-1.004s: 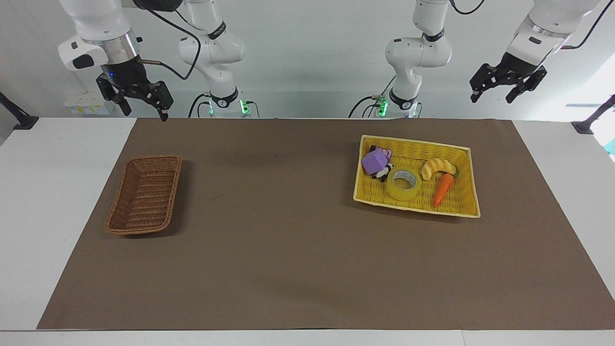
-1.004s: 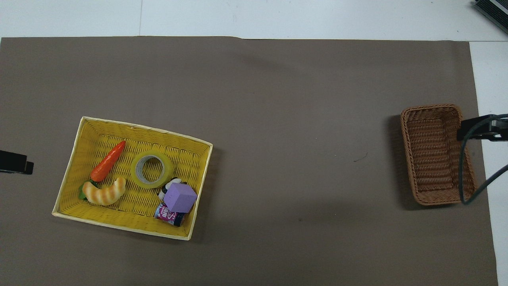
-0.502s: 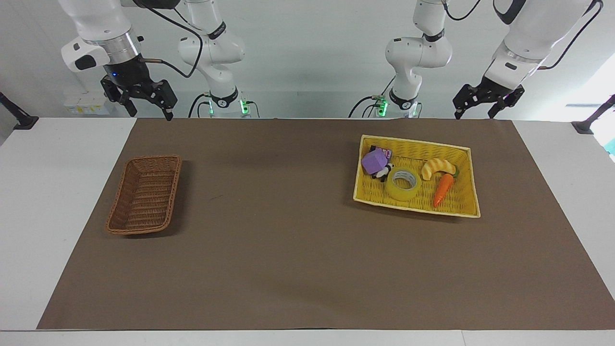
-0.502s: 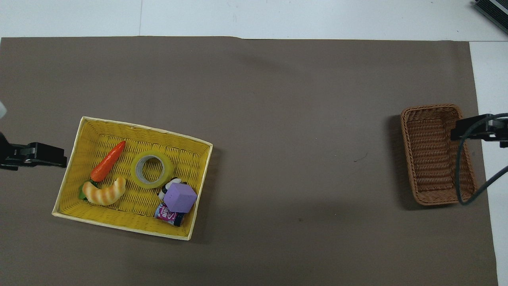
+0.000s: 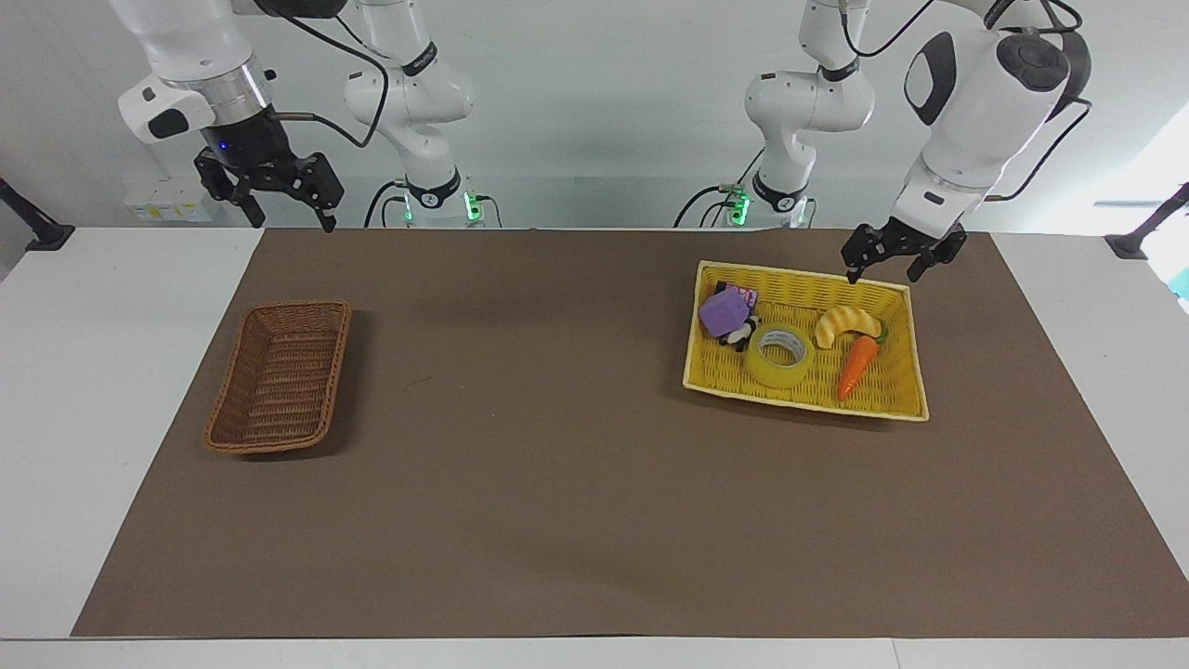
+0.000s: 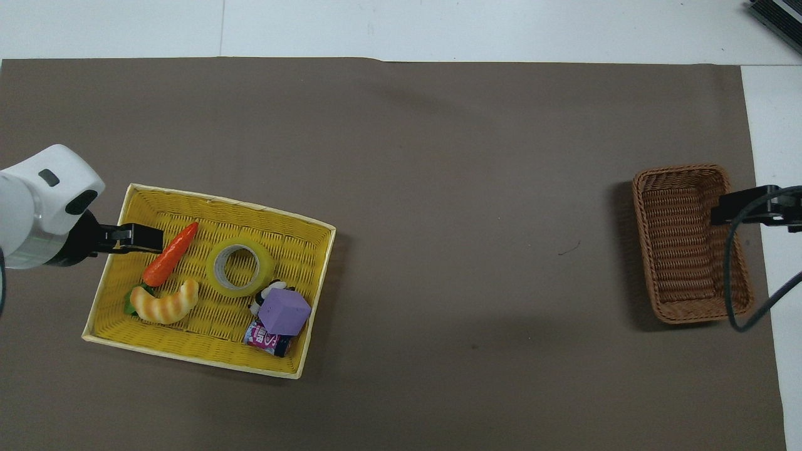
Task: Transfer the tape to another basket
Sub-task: 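Reach the left gripper down into the yellow basket toward the tape roll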
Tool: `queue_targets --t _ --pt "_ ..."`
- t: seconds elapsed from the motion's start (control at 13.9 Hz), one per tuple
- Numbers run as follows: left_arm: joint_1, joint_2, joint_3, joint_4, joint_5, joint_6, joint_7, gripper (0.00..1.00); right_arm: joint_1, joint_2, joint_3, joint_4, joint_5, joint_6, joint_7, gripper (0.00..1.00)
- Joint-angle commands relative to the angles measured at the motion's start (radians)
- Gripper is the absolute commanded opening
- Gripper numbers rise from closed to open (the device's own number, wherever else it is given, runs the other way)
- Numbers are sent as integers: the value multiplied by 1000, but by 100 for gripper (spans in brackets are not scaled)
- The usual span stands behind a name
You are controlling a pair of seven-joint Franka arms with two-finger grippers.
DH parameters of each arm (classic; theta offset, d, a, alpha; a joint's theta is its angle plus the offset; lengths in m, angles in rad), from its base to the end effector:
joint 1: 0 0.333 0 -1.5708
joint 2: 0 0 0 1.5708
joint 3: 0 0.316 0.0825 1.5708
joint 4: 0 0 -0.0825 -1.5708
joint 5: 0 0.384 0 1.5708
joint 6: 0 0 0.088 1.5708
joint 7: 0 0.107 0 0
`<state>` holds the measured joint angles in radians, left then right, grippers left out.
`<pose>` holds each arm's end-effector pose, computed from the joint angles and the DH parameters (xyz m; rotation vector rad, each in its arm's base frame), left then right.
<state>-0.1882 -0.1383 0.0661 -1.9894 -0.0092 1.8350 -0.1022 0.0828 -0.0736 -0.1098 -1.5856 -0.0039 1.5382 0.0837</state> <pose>0.5125 -0.0622 0.5218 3.1253 -0.0283 -0.0286 0.5282 -0.0171 0.6542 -3.1316 0.1735 -0.0402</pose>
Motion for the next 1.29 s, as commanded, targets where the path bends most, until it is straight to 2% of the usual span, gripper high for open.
queue_targets --t 0.0,0.29,0.5,0.65,0.79,0.93,1.0,1.22 --pt "-33 12 12 -77 -15 92 -17 100 -17 -26 2 -28 24 8 -18 100" --pt "-40 52 12 -124 -17 162 -31 100 -12 -26 7 -25 24 -1 -24 100" --pt "-80 149 12 -149 -17 252 -129 100 -12 -26 6 -24 24 -1 -24 100" --pt "-89 170 12 -186 -17 305 -171 96 -12 -26 6 -25 24 -1 -24 100" --pt "-89 174 12 -232 -17 329 -174 73 -12 -26 6 -24 24 -1 -22 100" --pt "-89 175 12 -296 -17 393 -175 55 -12 -26 6 -24 24 -1 -22 100" --pt "-89 171 12 -330 -17 444 -178 43 -14 -26 4 -24 22 -1 -22 100" --pt "-89 178 12 -353 -17 471 -169 0 -17 -26 2 -25 22 8 -19 100"
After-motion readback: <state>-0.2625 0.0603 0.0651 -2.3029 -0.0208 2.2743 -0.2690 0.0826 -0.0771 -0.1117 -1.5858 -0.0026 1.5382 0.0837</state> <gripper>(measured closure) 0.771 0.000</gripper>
